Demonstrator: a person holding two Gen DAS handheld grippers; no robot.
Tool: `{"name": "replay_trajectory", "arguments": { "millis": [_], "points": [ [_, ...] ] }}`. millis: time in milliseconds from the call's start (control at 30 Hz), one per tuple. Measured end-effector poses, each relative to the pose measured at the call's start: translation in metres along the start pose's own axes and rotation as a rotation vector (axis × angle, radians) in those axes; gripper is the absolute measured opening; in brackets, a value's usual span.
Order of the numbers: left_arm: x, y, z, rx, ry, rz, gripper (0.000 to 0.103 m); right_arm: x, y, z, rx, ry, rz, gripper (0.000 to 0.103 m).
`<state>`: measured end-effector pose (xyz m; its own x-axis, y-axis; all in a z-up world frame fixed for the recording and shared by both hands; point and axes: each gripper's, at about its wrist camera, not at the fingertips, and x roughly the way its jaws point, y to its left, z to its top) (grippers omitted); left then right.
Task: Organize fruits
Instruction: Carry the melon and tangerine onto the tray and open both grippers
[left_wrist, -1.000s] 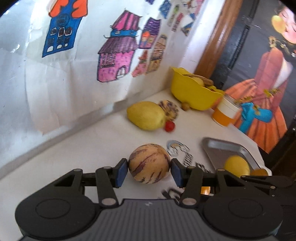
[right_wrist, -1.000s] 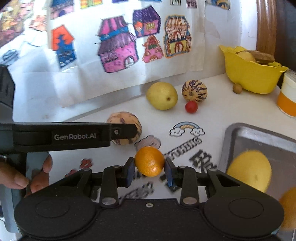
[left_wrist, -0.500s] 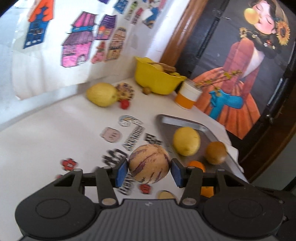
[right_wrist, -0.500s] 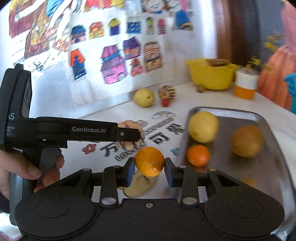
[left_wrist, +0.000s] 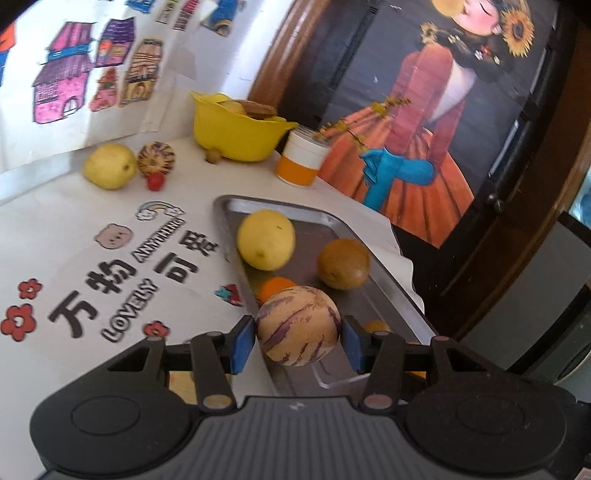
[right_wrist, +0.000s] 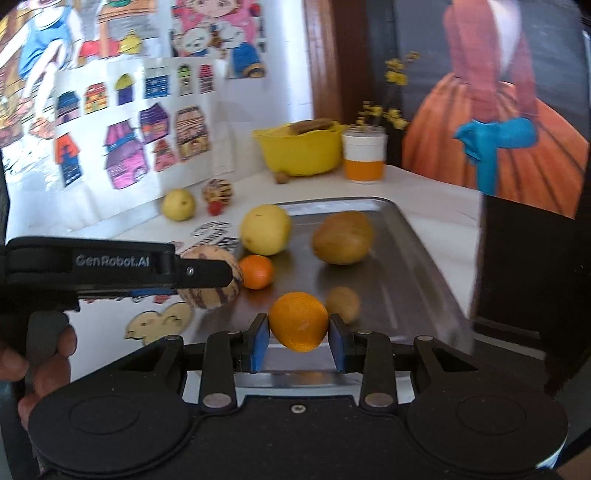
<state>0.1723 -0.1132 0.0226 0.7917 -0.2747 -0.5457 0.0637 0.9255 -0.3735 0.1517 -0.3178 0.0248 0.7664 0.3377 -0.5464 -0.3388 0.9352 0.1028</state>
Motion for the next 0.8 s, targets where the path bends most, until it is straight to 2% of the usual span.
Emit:
{"name": "replay_trajectory", "arguments": {
  "millis": [100,367,800],
  "points": [
    [0.004,-0.009,-0.004,0.023,0.010,0.003,0.054,0.000,-0.002,-0.004,-0.012,-0.009,-0.030,0.036],
    [0.011,-0.021,-0.012,0.075,0.016,0.034,0.054,0.005,-0.009,-0.008,-0.005,-0.006,-0.033,0.036],
    [0.012,-0.019,-0.008,0.067,0.033,0.029,0.055,0.011,-0.008,-0.009,0.009,0.012,-0.041,0.037]
  ]
}}
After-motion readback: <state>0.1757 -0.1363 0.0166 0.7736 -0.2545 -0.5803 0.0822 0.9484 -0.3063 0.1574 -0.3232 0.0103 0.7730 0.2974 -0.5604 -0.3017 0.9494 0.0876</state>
